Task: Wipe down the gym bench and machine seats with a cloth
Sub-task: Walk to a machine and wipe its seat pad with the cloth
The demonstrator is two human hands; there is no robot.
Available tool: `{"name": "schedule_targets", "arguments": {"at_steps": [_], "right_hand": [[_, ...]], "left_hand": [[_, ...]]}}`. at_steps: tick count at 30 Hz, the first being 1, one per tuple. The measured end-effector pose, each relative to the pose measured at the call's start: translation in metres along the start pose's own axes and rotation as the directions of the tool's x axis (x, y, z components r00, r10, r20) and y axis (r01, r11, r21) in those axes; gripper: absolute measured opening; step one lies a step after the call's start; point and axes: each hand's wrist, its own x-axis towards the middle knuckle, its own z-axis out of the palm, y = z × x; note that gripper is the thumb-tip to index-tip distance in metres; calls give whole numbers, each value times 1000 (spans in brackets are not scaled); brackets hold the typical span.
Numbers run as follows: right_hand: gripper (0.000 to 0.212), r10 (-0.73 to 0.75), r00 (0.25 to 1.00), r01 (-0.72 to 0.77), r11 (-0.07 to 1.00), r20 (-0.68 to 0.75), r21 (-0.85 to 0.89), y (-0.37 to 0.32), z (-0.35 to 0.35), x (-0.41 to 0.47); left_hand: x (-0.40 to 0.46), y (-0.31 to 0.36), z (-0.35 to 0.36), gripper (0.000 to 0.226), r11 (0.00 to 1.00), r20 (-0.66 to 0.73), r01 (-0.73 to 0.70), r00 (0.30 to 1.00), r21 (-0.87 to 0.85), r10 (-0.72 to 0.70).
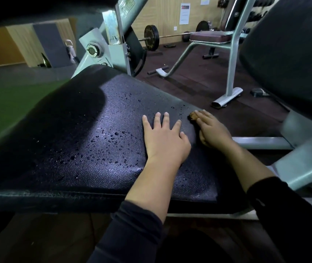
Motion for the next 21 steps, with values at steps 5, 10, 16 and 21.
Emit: {"name": "schedule_targets", "arguments": {"at_steps": [5, 10, 16, 21], "right_hand": [[40, 151, 987, -149, 988, -63, 26, 16, -13, -35], [39, -7, 996, 8, 1000, -90, 5, -12, 3, -61], [37, -19, 999, 21, 998, -37, 62, -23, 3, -5], [35, 147, 977, -128, 984, -152, 127, 19, -9, -10]], "left_hand": [[-1, -1, 0, 53, 1000, 3, -4, 1000, -10, 4], [0, 0, 0, 53, 1000, 11, 5, 1000, 3, -5], [1, 1, 0, 54, 1000, 9, 10, 1000, 5, -10], [0, 1, 1, 58, 1000, -5, 24, 1000, 2, -24]]}}
